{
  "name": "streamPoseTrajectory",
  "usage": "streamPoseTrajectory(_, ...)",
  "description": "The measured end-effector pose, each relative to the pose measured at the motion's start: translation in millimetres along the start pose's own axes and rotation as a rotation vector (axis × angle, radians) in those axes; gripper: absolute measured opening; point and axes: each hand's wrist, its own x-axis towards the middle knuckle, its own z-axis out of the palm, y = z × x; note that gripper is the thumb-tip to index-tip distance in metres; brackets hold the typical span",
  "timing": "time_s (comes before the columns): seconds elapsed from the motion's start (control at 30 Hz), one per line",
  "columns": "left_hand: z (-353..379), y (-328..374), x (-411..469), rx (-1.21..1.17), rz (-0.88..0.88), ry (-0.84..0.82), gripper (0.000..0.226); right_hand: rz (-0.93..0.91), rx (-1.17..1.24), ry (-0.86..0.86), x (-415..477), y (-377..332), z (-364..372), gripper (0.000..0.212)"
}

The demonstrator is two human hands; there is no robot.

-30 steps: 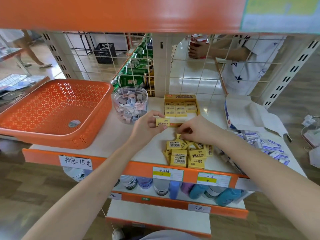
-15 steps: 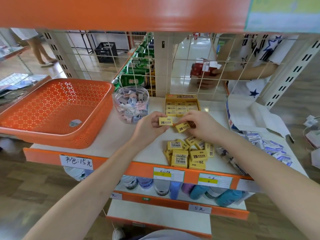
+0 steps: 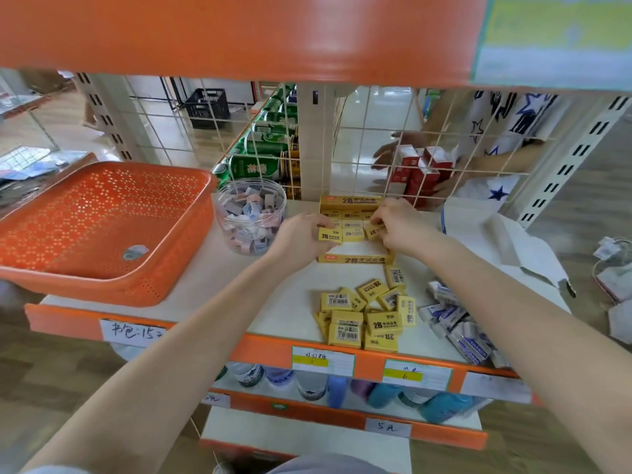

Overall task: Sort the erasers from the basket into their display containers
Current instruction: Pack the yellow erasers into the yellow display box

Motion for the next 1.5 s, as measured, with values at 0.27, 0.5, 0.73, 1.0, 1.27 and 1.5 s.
streamPoseTrajectory(0.27, 6.4, 3.4, 20.9, 0.213, -0.053, -0.12, 0.04, -0.003, 0.055, 0.016, 6.6, 5.6, 7.9, 0.027)
streamPoseTrajectory(0.5, 11.3, 4.8, 24.2, 0.33, -0.051, -0.039, 0.037, -0.03, 0.093, 0.099, 6.1, 12.7, 18.0, 0.021)
streamPoseTrajectory(0.73, 11.4, 2.8, 21.0, 0.335, -0.043, -0.019, 0.039, -0.029, 0.083, 0.058, 13.4, 14.0, 19.0, 0.019)
streamPoseTrajectory(1.0, 14.3, 9.7, 18.2, 0.361, -0.085, 0.031, 0.029, 0.013, 0.121, 0.066, 12.4, 20.4, 24.1, 0.019)
streamPoseTrajectory(1.27, 6.1, 13.5, 14.7, 0.414, -0.075, -0.102, 0.032, -0.037, -0.013, -0.076, 5.2, 8.1, 11.1, 0.023)
streamPoseTrajectory(1.5, -20.4, 25.0, -35.6, 0.128, 0.108, -0.281, 0.044, -0.258, 0.251, -0.139, -60.6, 2.6, -20.1, 0.033)
